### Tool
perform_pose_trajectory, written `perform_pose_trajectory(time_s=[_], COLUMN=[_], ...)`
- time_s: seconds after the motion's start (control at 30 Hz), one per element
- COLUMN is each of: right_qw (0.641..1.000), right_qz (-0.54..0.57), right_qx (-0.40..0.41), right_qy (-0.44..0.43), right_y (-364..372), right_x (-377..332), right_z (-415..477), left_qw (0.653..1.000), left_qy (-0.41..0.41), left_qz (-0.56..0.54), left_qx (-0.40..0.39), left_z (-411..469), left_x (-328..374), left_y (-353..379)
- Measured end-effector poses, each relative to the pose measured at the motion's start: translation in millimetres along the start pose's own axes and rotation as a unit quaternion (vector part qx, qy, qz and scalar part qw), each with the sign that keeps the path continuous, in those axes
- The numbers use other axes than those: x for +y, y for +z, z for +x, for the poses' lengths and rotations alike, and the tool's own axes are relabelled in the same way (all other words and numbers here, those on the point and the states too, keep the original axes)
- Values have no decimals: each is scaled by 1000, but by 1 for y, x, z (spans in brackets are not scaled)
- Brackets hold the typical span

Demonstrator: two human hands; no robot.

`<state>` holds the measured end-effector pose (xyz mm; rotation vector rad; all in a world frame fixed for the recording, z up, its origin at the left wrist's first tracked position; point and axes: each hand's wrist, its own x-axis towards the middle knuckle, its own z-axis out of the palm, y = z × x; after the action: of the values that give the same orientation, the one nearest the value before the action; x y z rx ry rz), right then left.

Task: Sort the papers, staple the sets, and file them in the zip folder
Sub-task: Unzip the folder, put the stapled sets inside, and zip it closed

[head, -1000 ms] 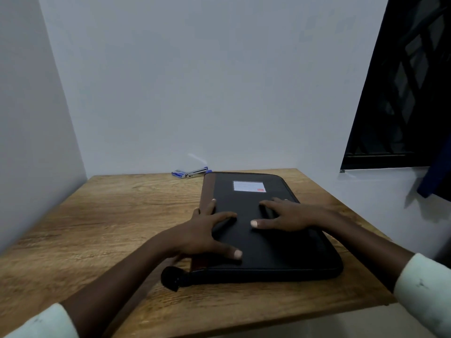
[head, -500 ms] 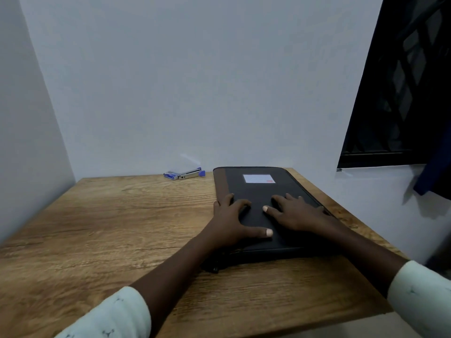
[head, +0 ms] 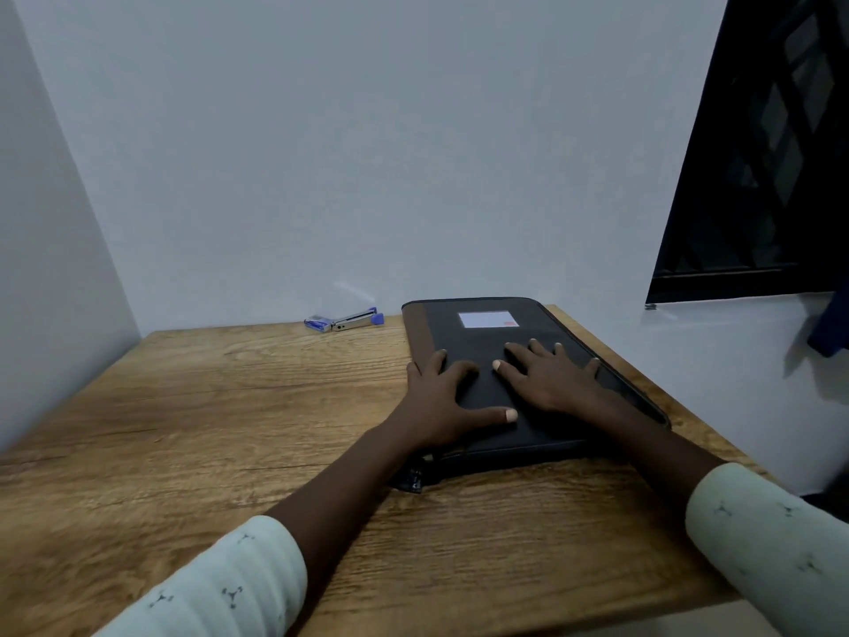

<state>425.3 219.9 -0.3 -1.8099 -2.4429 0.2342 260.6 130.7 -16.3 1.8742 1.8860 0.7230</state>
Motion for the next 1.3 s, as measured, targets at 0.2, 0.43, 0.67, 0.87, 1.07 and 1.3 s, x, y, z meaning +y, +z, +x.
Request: perform_pose_trajectory(time_s=[0.2, 0.43, 0.67, 0.87, 1.07, 1.3], right_qw=[1000, 1000, 1000, 1000, 998, 974], right_qz=[4, 13, 16, 11, 43, 152], right_qx=[-5, -8, -5, 3, 39, 156], right_qy=[1, 2, 12, 8, -14, -58], right_y=[-1, -2, -9, -6, -10, -22], right_x=[4, 9, 31, 37, 35, -2], right_z=[2, 1, 5, 7, 11, 24], left_qw=[1000, 1000, 1000, 999, 999, 991], left_qy=[3, 9, 13, 12, 31, 27], left_qz=[-7, -9, -22, -30, -35, -11], left_qx=[15, 18, 14, 17, 17, 132], left_z=[-4, -3, 10, 14, 18, 22], left_x=[5, 8, 25, 25, 17, -19], left_y=[1, 2, 17, 23, 19, -35])
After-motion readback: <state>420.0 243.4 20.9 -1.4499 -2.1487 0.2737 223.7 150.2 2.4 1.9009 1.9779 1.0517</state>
